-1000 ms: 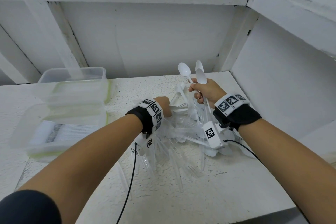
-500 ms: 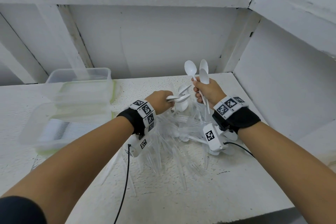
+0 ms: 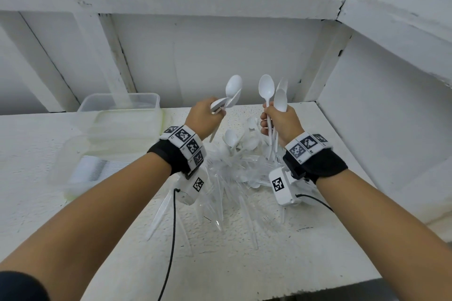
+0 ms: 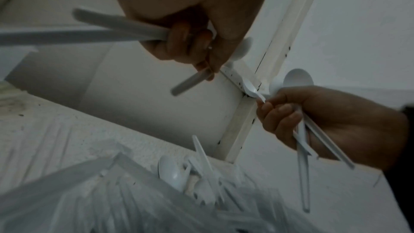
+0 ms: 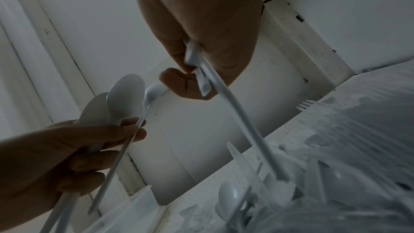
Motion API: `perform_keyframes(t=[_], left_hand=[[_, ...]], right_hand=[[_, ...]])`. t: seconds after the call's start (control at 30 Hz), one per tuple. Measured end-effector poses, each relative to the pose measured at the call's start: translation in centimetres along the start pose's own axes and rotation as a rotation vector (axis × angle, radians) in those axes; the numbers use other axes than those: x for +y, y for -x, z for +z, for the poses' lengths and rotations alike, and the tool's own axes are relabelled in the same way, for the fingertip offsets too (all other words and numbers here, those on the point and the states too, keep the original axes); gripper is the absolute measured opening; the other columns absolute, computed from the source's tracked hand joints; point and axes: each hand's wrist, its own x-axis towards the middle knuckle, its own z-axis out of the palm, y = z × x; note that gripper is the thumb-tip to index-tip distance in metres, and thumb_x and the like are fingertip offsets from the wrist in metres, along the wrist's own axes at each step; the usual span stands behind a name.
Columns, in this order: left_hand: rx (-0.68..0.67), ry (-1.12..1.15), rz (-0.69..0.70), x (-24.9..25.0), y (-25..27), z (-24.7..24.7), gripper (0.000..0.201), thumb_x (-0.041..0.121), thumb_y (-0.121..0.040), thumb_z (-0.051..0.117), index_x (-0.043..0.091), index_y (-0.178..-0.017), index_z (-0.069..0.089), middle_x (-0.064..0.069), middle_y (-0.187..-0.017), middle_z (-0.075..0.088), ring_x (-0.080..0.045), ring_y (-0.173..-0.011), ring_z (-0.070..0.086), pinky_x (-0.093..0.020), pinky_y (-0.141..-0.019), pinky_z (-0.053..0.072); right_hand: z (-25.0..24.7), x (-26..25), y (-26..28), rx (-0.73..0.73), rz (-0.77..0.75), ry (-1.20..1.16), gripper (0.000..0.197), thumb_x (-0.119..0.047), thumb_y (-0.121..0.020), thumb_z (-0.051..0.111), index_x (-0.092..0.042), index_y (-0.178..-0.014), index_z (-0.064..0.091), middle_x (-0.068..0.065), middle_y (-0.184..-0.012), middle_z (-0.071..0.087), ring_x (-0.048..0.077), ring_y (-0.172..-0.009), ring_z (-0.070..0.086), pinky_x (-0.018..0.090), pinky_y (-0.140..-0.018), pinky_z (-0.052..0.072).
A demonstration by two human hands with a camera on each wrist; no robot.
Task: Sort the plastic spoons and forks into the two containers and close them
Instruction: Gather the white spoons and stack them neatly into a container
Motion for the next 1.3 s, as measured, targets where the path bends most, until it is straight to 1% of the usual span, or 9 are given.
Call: perform_keyframes(t=[0.13,0.27,0.4,0.6,0.7,0.87,0.97,1.07,1.3], left_hand=[[-0.011,0.229,-0.082,0.1,2.0,-2.4,0.012,0.013,-0.088,0.056,0.012,-0.093,0.067,-0.004,-0.086,0.065,-0.014,-0.066,0.049,-0.025,-0.059,0.038],[-0.134,0.539,-0.278,-0.4,4.8,-4.5,0.009,0.009,-0.088,0.057,0.017,-0.086,0.061,0.001,-0.079,0.066,-0.006,-0.042,0.032,-0.017,-0.039,0.024],[-0.288,0.738,-0.396,-1.3,7.2,-5.3,0.012,0.003,-0.089,0.053,0.015,-0.088,0.056,0.004,-0.071,0.065,-0.002,-0.035,0.025,-0.012,-0.035,0.016],[-0.415,0.821,-0.471,-2.4,9.6,-5.6,0.016,0.001,-0.090,0.048,0.015,-0.085,0.052,0.004,-0.067,0.063,-0.001,-0.034,0.024,-0.011,-0.032,0.018],[-0.361,0.775,-0.465,-2.7,10.4,-5.6,0.005,0.015,-0.087,0.060,0.017,-0.087,0.055,0.003,-0.077,0.061,-0.003,-0.039,0.026,-0.013,-0.035,0.019],[-0.194,0.593,-0.415,-2.7,11.5,-5.5,0.031,0.042,-0.093,0.049,0.013,-0.099,0.058,0.001,-0.088,0.059,-0.009,-0.052,0.035,-0.020,-0.046,0.029],[-0.147,0.420,-0.304,-2.9,12.2,-5.0,0.029,0.036,-0.098,0.042,0.013,-0.105,0.057,0.003,-0.086,0.061,-0.012,-0.059,0.039,-0.022,-0.051,0.033],[-0.101,0.323,-0.221,-3.0,12.6,-4.4,0.016,0.024,-0.097,0.045,0.014,-0.104,0.056,0.006,-0.081,0.060,-0.010,-0.061,0.043,-0.019,-0.053,0.034],[-0.024,0.189,-0.115,-3.4,12.8,-3.4,0.017,0.007,-0.092,0.049,0.008,-0.102,0.063,0.002,-0.082,0.058,-0.010,-0.071,0.049,-0.015,-0.062,0.038]], right_hand=[[1.3,-0.7,1.9,-0.062,-0.006,-0.031,0.015,-0.009,-0.092,0.047,-0.012,-0.078,0.048,0.001,-0.059,0.044,0.006,-0.035,0.036,0.015,-0.036,0.029],[2.7,-1.3,4.0,-0.163,-0.039,0.066,0.007,-0.013,-0.093,0.048,-0.014,-0.087,0.050,-0.002,-0.060,0.041,0.003,-0.034,0.027,0.013,-0.033,0.020],[4.1,-1.0,6.1,-0.245,-0.124,0.096,0.013,-0.013,-0.092,0.054,-0.025,-0.093,0.059,-0.002,-0.066,0.046,0.005,-0.038,0.024,0.016,-0.034,0.021],[5.9,-0.4,8.1,-0.342,-0.158,0.063,0.011,-0.009,-0.089,0.058,-0.020,-0.089,0.061,-0.005,-0.057,0.037,0.008,-0.039,0.025,0.019,-0.037,0.024],[6.1,-0.2,8.4,-0.285,-0.185,0.104,0.013,-0.015,-0.088,0.063,-0.016,-0.078,0.054,-0.009,-0.047,0.037,0.007,-0.039,0.029,0.021,-0.038,0.029],[5.7,-0.2,9.1,-0.301,-0.205,0.158,0.007,-0.018,-0.088,0.063,-0.012,-0.086,0.060,-0.006,-0.051,0.038,0.008,-0.045,0.032,0.022,-0.042,0.034],[5.9,0.2,9.8,-0.357,-0.195,0.188,0.023,-0.016,-0.089,0.062,-0.007,-0.110,0.062,-0.001,-0.060,0.041,0.008,-0.047,0.033,0.020,-0.041,0.036],[6.3,0.8,10.3,-0.333,-0.174,0.208,0.024,-0.016,-0.089,0.062,-0.005,-0.110,0.061,0.000,-0.060,0.040,0.008,-0.048,0.034,0.018,-0.042,0.038],[6.7,2.0,10.4,-0.202,-0.090,0.272,0.016,-0.016,-0.089,0.059,-0.013,-0.075,0.053,-0.001,-0.062,0.040,0.011,-0.051,0.036,0.021,-0.045,0.037]])
